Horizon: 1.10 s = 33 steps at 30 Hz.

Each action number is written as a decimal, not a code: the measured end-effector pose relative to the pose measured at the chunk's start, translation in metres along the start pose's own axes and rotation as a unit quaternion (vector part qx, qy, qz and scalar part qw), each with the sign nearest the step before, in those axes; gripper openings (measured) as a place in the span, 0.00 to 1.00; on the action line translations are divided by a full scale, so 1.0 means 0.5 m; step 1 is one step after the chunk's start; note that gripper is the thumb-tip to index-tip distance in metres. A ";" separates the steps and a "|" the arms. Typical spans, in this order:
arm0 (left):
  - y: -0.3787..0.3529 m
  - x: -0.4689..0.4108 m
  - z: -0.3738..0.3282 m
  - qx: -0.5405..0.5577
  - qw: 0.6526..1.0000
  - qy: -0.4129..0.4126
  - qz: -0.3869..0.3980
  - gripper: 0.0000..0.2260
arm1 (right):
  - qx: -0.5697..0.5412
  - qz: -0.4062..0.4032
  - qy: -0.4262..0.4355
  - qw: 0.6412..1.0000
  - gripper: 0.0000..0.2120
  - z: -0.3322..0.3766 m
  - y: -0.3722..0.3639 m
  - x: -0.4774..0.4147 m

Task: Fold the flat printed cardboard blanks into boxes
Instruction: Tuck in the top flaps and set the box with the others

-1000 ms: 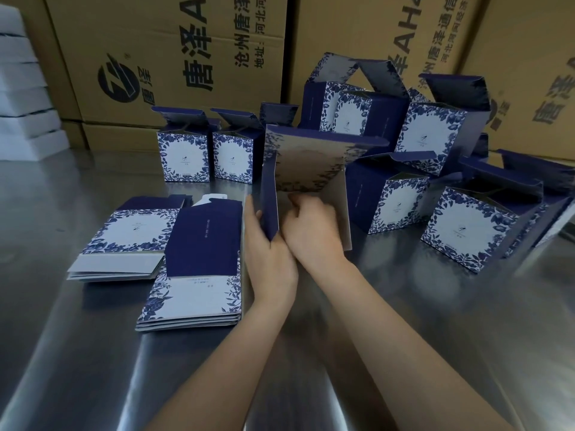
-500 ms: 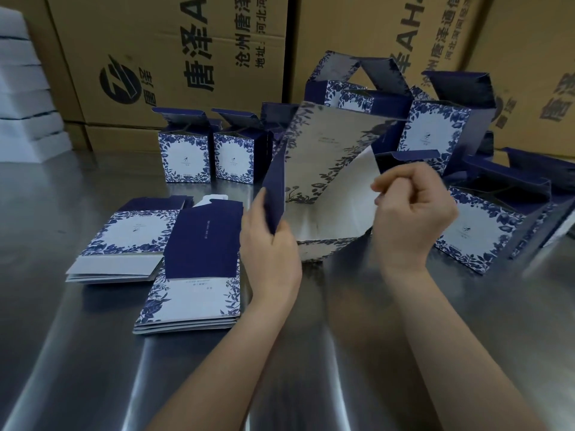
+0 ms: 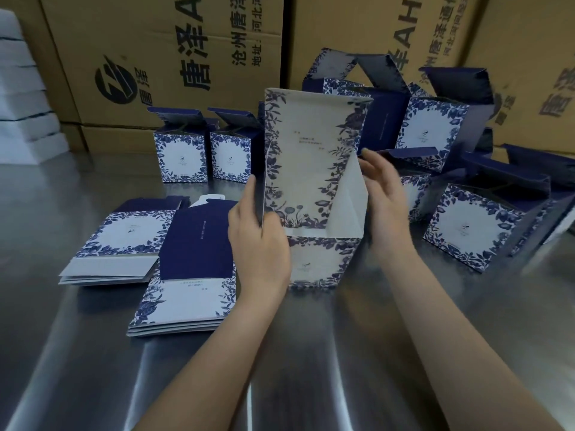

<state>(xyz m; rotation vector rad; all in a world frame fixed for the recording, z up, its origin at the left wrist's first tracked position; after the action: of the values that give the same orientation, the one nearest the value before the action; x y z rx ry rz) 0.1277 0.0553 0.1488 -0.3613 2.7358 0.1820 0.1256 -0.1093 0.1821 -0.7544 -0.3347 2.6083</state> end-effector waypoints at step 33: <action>0.009 -0.024 -0.010 0.188 0.965 0.096 0.157 0.10 | 0.009 0.114 -0.106 0.988 0.27 0.003 -0.003 -0.026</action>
<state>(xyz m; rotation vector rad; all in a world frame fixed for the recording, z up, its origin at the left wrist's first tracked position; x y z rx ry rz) 0.1356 0.0613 0.1586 0.1697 2.9183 -0.3040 0.1354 -0.1141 0.1897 -0.5368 -0.2997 2.9133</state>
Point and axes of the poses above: each hand's wrist, its own x-axis away from the middle knuckle, its own y-axis out of the back of the hand, z = x × y, the point moved 2 cm from there along -x, towards the middle knuckle, and after that the axes turned 10 degrees about -x, right-handed, at the moved point
